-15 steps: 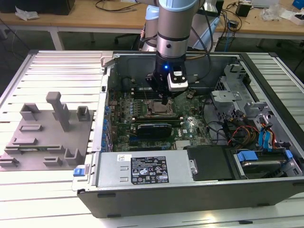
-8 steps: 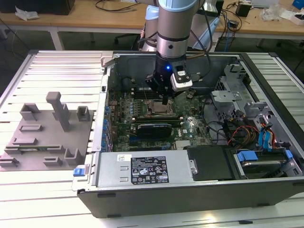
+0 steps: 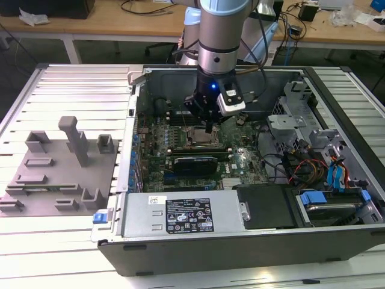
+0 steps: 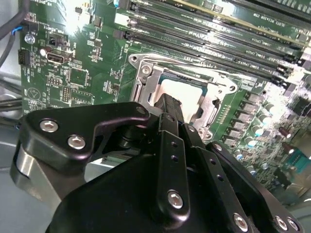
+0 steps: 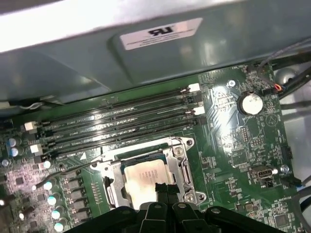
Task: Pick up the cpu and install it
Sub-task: 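Close the cpu cover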
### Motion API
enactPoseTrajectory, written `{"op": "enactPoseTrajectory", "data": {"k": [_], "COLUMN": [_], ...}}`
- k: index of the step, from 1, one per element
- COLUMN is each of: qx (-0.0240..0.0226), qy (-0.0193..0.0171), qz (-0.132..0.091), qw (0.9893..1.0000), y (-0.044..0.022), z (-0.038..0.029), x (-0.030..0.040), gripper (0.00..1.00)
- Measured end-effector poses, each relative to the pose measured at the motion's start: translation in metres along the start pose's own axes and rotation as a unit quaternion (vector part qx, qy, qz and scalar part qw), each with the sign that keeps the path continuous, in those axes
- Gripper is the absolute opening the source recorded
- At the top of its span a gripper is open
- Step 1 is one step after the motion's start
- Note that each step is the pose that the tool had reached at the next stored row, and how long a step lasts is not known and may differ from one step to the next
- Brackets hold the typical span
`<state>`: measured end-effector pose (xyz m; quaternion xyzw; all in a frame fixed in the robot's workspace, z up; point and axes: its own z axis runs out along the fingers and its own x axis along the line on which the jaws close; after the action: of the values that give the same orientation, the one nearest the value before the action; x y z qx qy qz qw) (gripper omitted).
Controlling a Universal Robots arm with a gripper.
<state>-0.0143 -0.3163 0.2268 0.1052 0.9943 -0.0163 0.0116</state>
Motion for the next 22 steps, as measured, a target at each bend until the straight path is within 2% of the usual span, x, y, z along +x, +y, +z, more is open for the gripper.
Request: {"op": "enactPoseTrajectory", "data": {"k": [5, 10, 14, 22], "qx": [-0.0008, -0.001, -0.0015, -0.002], "qy": [-0.0009, -0.0013, -0.0017, -0.0023], "qz": [-0.03, -0.045, -0.059, -0.077], "qw": [0.9995, 0.999, 0.9983, 0.997], "y": [-0.0012, -0.0029, -0.0043, -0.0079], "z": [0.0005, 0.002, 0.0056, 0.0074], "x": [0.0016, 0.0084, 0.0127, 0.0296], "gripper": [0.11, 0.11, 0.11, 0.11]}}
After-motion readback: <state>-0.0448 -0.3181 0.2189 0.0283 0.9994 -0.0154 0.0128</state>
